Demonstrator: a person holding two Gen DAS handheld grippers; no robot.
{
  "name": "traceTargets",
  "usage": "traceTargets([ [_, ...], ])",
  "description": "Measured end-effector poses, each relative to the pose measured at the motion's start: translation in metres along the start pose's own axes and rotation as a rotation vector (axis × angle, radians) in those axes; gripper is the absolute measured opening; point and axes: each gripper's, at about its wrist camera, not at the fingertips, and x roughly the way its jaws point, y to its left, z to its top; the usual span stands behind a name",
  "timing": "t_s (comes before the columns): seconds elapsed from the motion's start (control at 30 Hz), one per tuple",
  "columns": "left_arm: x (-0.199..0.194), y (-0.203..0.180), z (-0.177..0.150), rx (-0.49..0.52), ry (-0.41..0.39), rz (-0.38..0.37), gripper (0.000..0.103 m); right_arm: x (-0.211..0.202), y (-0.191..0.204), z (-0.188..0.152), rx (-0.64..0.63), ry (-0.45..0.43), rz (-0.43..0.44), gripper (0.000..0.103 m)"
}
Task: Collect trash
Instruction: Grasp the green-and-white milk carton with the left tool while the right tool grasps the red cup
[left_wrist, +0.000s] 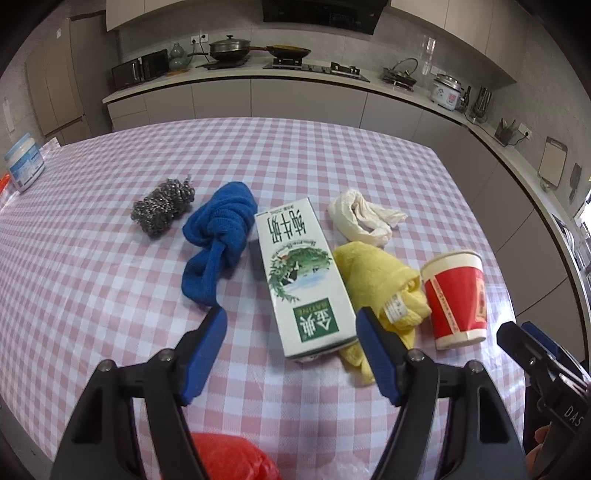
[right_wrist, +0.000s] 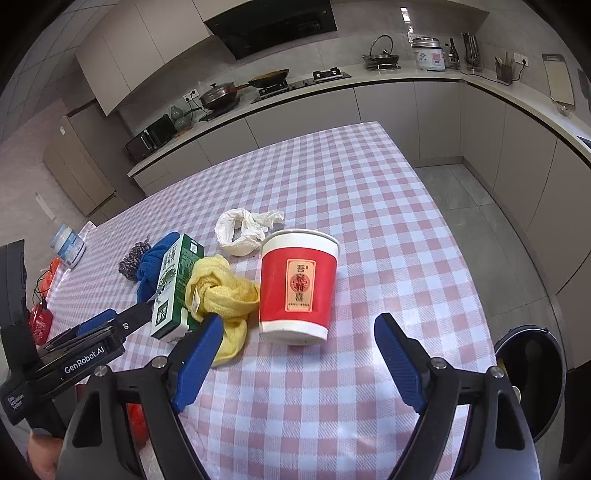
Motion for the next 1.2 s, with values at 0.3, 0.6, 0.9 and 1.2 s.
traceTargets([
  [0.3, 0.025, -0.003, 0.014, 0.0, 0.045, -0.027, 0.074, 0.028, -0.003, 0.016, 0.026, 0.021, -0.027, 0.086],
  [0.6, 0.05, -0.001, 0.02, -0.002, 0.098, -0.03, 0.074, 0.055, 0.0, 0.022, 0.032, 0.059, -0.034, 0.087],
  [0.9, 0.057, 0.004, 0.018, -0.01, 0.102, -0.072, 0.058, 0.071, 0.002, 0.017, 0.026, 0.076, -0.02, 0.079],
  [1.2, 0.036, 0.008, 0.018, -0.021, 0.033, -0.081, 0.054, 0.061, 0.006, 0.017, -0.01, 0.029, 0.005, 0.06],
])
